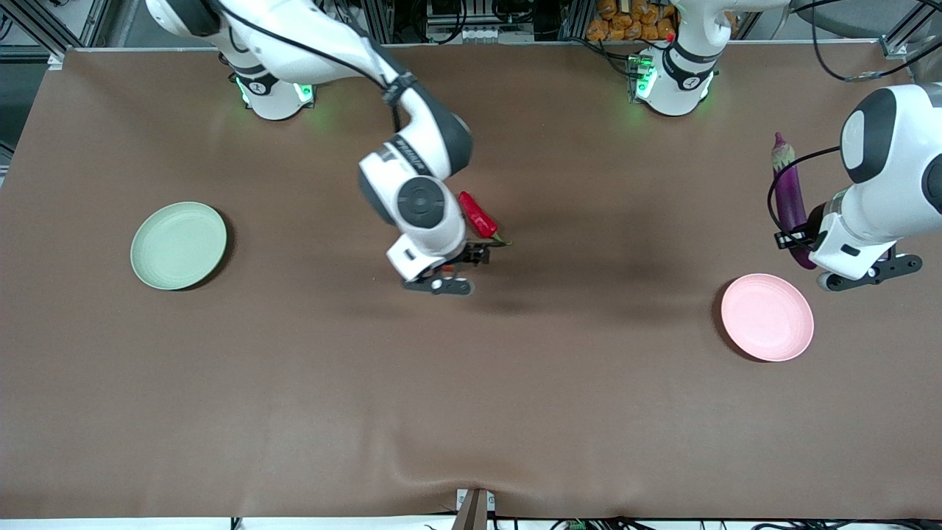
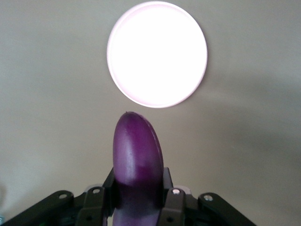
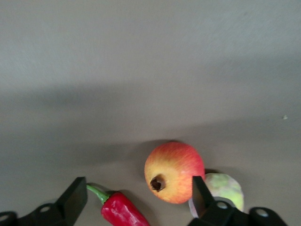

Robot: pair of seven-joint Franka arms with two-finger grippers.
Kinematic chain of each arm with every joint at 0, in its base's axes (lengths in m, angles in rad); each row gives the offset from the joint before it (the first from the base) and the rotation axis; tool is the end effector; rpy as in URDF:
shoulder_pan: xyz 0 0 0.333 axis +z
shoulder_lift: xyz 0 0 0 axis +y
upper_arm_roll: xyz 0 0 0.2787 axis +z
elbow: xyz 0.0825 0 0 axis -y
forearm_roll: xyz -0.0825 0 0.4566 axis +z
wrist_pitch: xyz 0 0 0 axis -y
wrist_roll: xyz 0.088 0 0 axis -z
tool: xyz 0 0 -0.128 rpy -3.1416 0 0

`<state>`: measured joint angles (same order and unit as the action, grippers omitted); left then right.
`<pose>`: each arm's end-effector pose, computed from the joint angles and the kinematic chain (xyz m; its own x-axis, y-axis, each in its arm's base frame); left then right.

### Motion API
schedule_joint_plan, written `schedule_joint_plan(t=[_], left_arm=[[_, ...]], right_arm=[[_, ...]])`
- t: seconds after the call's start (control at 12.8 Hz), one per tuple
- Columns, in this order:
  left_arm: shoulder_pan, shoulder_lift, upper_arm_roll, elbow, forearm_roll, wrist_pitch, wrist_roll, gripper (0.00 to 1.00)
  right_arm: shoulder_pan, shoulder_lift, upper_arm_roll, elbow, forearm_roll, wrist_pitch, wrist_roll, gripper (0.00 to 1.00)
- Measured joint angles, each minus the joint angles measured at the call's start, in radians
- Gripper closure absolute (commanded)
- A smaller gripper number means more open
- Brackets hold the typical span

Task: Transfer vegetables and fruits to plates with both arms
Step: 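Grasp the red apple with the right gripper and lift it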

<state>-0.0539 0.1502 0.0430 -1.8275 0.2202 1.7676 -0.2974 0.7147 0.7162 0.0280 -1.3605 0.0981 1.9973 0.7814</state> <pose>0.6359 0.0163 0.3504 0.9614 0.2351 -0.1431 0.1927 -0.9461 -0.2602 0.5583 0.5192 0.2060 0.9875 -0.0871 -0.1311 -0.0900 -0.9958 -0.0163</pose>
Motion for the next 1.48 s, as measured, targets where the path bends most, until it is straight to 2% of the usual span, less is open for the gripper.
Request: schedule_joint_plan(t=[0.08, 0.23, 0.47, 0.62, 0.7, 1.01, 1.09, 1.17, 1.25, 1.48], left_arm=[[0.002, 0.013, 0.003, 0.022, 0.044, 0.000, -0.003, 1.00], [0.032, 0.045, 0.012, 0.087, 0.113, 0.001, -0.011, 1.00], [0.095, 0.093, 0.017, 0.189, 0.143, 0.001, -0.007, 1.00], [0.104, 0.120, 0.016, 0.219, 0.173, 0.001, -0.007, 1.00], [0.103, 0.128, 0.014, 0.225, 0.181, 0.001, -0.007, 1.00], [0.099, 0.139, 0.011, 0.233, 0.228, 0.001, -0.008, 1.00], [0.099, 0.139, 0.012, 0.239, 0.248, 0.001, -0.008, 1.00], [0.100, 0.139, 0.012, 0.248, 0.263, 0.001, -0.008, 1.00], [0.100, 0.138, 0.012, 0.257, 0.269, 0.001, -0.009, 1.00], [0.100, 0.127, 0.013, 0.279, 0.282, 0.000, -0.015, 1.00]], right_arm=[[0.015, 0.009, -0.001, 0.003, -0.015, -0.007, 0.004, 0.51], [0.030, 0.018, -0.001, 0.005, -0.037, -0.040, 0.006, 0.44], [0.055, 0.039, -0.001, 0.005, -0.089, -0.069, 0.006, 0.62], [0.070, 0.057, -0.002, 0.007, -0.104, -0.069, 0.008, 0.64], [0.071, 0.058, -0.002, 0.009, -0.105, -0.069, 0.008, 0.68], [0.070, 0.058, -0.013, 0.019, -0.107, -0.071, 0.008, 0.69], [0.070, 0.058, -0.014, 0.020, -0.115, -0.072, 0.009, 0.67], [0.070, 0.058, -0.015, 0.021, -0.122, -0.072, 0.009, 0.21], [0.070, 0.058, -0.015, 0.021, -0.132, -0.074, 0.008, 0.00], [0.068, 0.062, -0.017, 0.019, -0.203, -0.082, -0.003, 0.00]])
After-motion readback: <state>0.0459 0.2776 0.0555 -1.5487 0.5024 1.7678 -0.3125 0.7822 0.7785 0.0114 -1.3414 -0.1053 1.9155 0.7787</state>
